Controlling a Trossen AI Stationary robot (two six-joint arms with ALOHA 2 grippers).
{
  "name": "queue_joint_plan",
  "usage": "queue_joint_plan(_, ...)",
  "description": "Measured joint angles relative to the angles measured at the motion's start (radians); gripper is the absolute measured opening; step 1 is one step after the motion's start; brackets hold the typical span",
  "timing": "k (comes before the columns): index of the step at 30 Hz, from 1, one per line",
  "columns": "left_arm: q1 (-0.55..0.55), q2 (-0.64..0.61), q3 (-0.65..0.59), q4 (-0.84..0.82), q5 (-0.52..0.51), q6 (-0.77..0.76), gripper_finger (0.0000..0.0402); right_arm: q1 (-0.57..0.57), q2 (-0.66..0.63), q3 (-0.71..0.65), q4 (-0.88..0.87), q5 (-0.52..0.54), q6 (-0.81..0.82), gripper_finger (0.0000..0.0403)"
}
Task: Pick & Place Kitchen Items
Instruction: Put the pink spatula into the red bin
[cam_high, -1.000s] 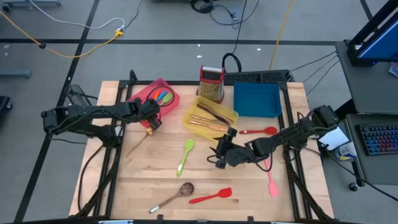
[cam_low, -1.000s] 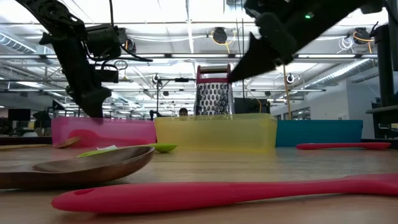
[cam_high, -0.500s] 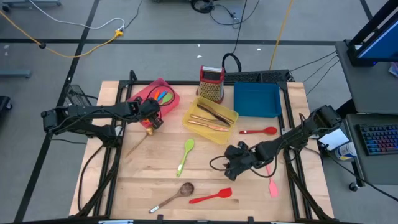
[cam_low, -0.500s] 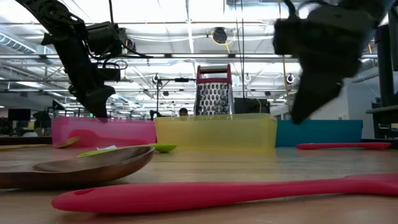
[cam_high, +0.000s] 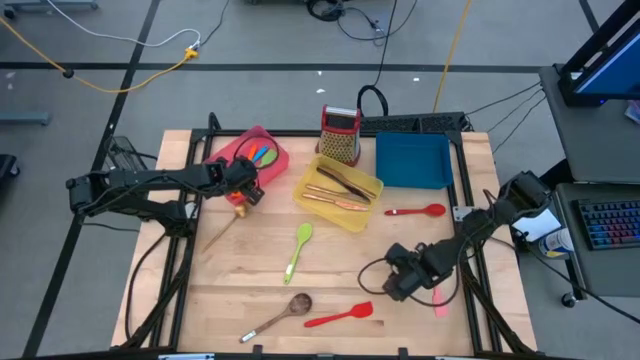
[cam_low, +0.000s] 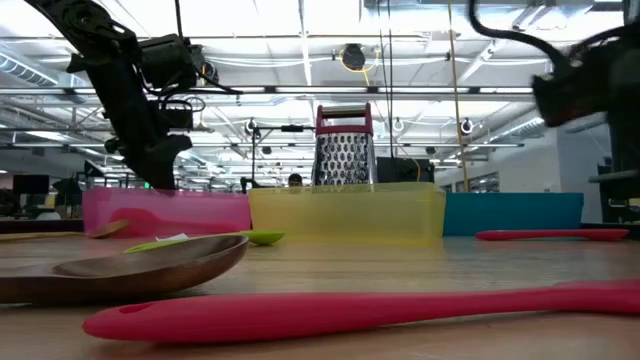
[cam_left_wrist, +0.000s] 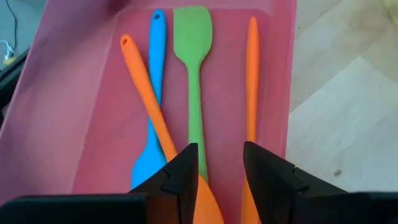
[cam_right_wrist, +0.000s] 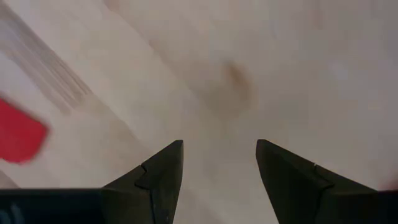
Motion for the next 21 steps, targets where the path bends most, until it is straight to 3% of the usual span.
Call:
queue_joint_plan(9,-0.008,0.0,0.0,0.184,0.001,-0.039,0.0134,0.111,-0.04,0.0,-0.134,-0.001,0.212,0.0196)
queue_joint_plan(17,-0.051,0.0,0.0,0.496,0.079,0.091,0.0134,0.206,-0.066,0.0,-0.338,0.008,0.45,0.0196)
queue_joint_plan(21,-0.063,0.0,0.0,0.59,0.103,0.14,0.0134,0.246,-0.065,-0.013,-0.352,0.058,0.56,0.0196)
